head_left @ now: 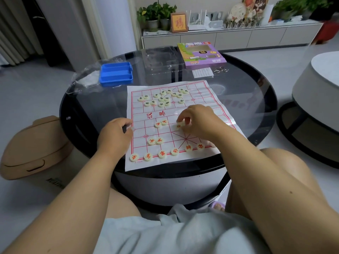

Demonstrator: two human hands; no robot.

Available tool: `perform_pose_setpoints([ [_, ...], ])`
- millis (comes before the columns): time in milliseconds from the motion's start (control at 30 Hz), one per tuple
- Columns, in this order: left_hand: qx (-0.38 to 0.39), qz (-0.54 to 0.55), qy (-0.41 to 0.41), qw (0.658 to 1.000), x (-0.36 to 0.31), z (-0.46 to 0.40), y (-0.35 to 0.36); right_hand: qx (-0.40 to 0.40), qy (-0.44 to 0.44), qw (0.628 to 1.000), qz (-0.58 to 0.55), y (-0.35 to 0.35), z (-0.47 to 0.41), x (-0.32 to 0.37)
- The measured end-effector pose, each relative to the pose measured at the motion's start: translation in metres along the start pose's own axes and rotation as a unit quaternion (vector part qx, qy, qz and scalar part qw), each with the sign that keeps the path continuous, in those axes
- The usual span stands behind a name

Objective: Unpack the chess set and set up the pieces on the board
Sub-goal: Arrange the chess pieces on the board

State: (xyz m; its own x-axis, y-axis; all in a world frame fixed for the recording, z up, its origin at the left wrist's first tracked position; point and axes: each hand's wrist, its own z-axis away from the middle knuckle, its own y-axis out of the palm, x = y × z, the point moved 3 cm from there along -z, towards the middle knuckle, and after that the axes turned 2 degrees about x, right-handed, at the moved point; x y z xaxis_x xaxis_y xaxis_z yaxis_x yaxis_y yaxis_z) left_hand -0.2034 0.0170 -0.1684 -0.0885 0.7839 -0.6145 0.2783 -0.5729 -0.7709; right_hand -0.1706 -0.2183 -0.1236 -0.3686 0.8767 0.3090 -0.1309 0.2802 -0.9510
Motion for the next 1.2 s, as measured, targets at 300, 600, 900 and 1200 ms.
perform_pose_setpoints([
  [300, 0.003, 0.029, -0.017, 0.999, -0.001, -0.001, -0.002, 0.018, -0.024, 0.999, -0.026, 0.0, -0.016, 0.029],
  [600, -0.007, 0.009, -0.04, 0.999, -0.002, -0.002, -0.006, 0.049, -0.087, 0.995, -0.004, 0.026, -0.045, 0.083],
  [900, -0.007, 0.016, -0.048, 0.999, -0.001, -0.003, -0.005, 0.081, -0.092, 0.99, -0.065, 0.02, -0.041, 0.071],
  [1200, 0.005, 0.037, -0.051, 0.998, 0.0, -0.001, -0.005, -0.042, -0.01, 0.983, -0.178, -0.029, -0.025, 0.009],
])
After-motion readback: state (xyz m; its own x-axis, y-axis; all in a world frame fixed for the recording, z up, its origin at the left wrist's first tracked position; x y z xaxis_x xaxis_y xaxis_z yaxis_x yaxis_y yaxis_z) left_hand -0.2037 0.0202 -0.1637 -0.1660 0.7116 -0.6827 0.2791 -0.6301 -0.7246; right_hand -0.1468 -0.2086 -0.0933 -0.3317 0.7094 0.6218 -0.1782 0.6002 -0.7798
